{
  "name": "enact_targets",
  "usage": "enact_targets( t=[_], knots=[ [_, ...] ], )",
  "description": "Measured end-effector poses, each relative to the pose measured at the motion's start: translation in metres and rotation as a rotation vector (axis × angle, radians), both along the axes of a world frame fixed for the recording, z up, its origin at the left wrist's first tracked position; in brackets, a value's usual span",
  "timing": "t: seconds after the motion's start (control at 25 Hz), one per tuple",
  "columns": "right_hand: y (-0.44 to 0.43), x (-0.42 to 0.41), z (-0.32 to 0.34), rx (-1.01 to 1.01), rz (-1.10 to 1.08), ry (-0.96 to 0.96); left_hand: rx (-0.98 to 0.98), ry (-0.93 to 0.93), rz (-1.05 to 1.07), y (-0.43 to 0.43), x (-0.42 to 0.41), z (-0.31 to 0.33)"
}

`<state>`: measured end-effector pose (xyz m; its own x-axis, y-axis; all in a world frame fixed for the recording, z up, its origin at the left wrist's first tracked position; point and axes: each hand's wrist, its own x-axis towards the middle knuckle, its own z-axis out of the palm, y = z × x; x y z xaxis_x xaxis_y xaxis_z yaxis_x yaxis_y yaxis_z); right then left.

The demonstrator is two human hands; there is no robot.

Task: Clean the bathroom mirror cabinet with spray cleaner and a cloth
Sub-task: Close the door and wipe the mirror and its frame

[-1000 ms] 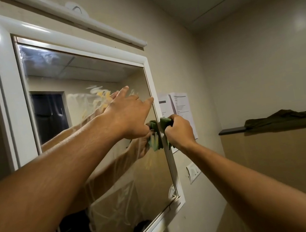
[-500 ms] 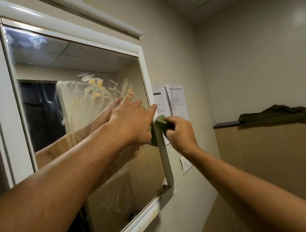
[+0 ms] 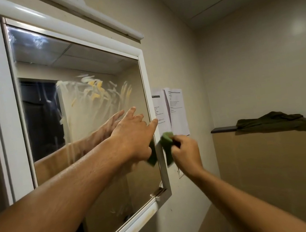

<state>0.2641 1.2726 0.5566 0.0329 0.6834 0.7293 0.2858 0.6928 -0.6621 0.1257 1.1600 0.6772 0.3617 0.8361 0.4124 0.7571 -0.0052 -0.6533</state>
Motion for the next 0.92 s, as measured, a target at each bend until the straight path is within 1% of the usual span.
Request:
enact_targets(
  t=[0.04, 0.08, 0.12, 0.16, 0.24, 0.32, 0.4, 0.44, 0.48, 0.56, 0.64, 0.68, 0.8, 0.84, 0.92],
  knots=[
    [0.001, -0.007, 0.016, 0.074, -0.031, -0.002, 0.009, -0.005, -0.01, 0.0, 0.0, 0.0],
    [0.003, -0.017, 0.023, 0.15, -0.062, -0.043, 0.016, -0.011, -0.016, 0.0, -0.001, -0.001],
    [0.004, -0.027, 0.018, 0.216, -0.091, -0.09, 0.017, -0.014, -0.017, -0.001, -0.001, 0.0],
    [0.005, -0.035, 0.001, 0.239, -0.109, -0.13, 0.016, -0.012, -0.016, -0.003, -0.001, -0.001],
    [0.003, -0.033, -0.048, 0.201, -0.111, -0.182, 0.007, 0.005, -0.007, -0.007, -0.001, -0.005],
    [-0.005, -0.016, -0.09, 0.129, -0.059, -0.251, -0.008, 0.006, 0.002, -0.011, -0.002, -0.011],
    [-0.011, 0.002, -0.102, 0.003, -0.02, -0.337, -0.011, 0.015, 0.003, -0.012, -0.003, -0.019],
    [-0.011, 0.006, -0.091, -0.065, -0.018, -0.299, -0.02, 0.017, 0.003, -0.012, -0.004, -0.022],
    [-0.009, 0.008, -0.074, -0.12, -0.016, -0.203, -0.034, 0.008, 0.0, -0.011, -0.005, -0.026],
    [-0.002, 0.002, -0.034, -0.097, -0.022, -0.007, -0.045, -0.013, -0.012, -0.006, -0.007, -0.033],
    [-0.008, -0.018, -0.018, -0.036, 0.0, 0.025, -0.039, -0.025, -0.029, -0.004, -0.006, -0.037],
    [-0.01, -0.029, -0.026, -0.037, -0.004, 0.035, -0.036, -0.026, -0.037, -0.004, -0.006, -0.039],
    [-0.024, -0.033, -0.069, -0.119, -0.032, 0.08, -0.035, -0.016, -0.036, -0.006, -0.002, -0.043],
    [-0.022, -0.028, -0.074, -0.159, -0.01, 0.079, -0.039, -0.016, -0.032, -0.005, -0.001, -0.044],
    [-0.012, -0.021, -0.062, -0.223, 0.034, 0.062, -0.037, -0.026, -0.041, -0.002, 0.001, -0.048]
  ],
)
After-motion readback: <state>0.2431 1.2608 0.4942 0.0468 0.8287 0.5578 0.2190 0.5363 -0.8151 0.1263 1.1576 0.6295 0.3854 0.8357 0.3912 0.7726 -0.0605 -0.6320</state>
